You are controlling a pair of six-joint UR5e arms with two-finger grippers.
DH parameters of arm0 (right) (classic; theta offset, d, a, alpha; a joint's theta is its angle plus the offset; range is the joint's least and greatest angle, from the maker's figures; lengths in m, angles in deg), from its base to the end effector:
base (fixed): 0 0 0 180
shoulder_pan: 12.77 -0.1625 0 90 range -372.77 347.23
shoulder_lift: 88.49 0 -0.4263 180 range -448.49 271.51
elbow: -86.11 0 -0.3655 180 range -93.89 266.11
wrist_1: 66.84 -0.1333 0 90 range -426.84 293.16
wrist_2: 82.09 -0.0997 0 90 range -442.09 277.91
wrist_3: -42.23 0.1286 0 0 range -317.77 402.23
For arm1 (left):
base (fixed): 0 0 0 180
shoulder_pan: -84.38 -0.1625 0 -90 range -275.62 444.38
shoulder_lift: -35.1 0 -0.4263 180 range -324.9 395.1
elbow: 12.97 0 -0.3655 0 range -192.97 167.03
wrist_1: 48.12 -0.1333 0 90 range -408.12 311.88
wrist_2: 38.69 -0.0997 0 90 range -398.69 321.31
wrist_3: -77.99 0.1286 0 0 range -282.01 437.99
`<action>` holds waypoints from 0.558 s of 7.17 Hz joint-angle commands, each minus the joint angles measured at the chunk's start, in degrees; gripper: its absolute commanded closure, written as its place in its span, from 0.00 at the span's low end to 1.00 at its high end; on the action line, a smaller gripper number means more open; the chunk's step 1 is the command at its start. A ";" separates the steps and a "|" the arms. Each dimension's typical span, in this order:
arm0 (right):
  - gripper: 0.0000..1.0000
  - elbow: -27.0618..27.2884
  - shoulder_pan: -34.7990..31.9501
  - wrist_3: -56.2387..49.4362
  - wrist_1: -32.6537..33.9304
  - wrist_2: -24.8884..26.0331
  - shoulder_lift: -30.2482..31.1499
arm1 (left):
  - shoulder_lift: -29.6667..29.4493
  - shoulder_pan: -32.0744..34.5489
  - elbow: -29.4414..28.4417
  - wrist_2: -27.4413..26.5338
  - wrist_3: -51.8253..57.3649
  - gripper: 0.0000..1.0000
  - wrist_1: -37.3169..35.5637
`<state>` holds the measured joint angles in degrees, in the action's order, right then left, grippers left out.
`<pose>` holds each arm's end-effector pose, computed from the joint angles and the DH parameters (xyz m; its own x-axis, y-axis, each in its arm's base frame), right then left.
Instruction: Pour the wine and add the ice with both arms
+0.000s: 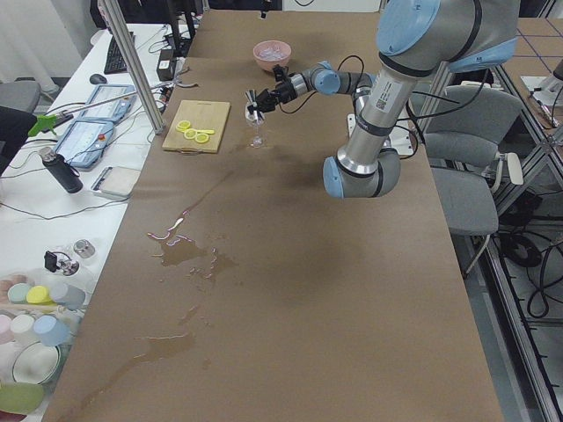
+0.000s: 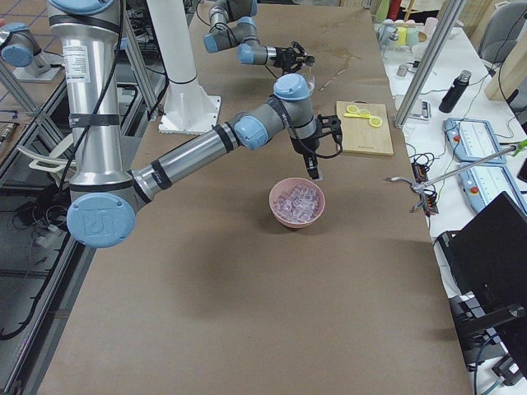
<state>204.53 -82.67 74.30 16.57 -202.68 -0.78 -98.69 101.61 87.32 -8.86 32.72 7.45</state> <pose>-0.1004 -0.4719 0.4294 0.7404 -0.0995 0.6648 -0.1413 0.9439 0.2986 0.5243 -0.4190 0.2010 0.9388 0.0754 0.3361 -0.3304 0.4725 0.8171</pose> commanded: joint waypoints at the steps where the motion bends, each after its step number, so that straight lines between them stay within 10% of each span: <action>1: 1.00 0.05 -0.05 -0.08 0.00 0.00 0.18 | -0.33 -0.01 -0.45 -0.56 0.00 1.00 -2.83; 4: 1.00 0.23 -0.32 -0.17 0.00 0.00 0.18 | -1.03 -0.09 -0.71 -0.57 0.09 1.00 -7.31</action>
<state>204.69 -82.90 74.18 16.57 -202.68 -0.63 -99.36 101.58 86.65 -9.41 32.74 1.57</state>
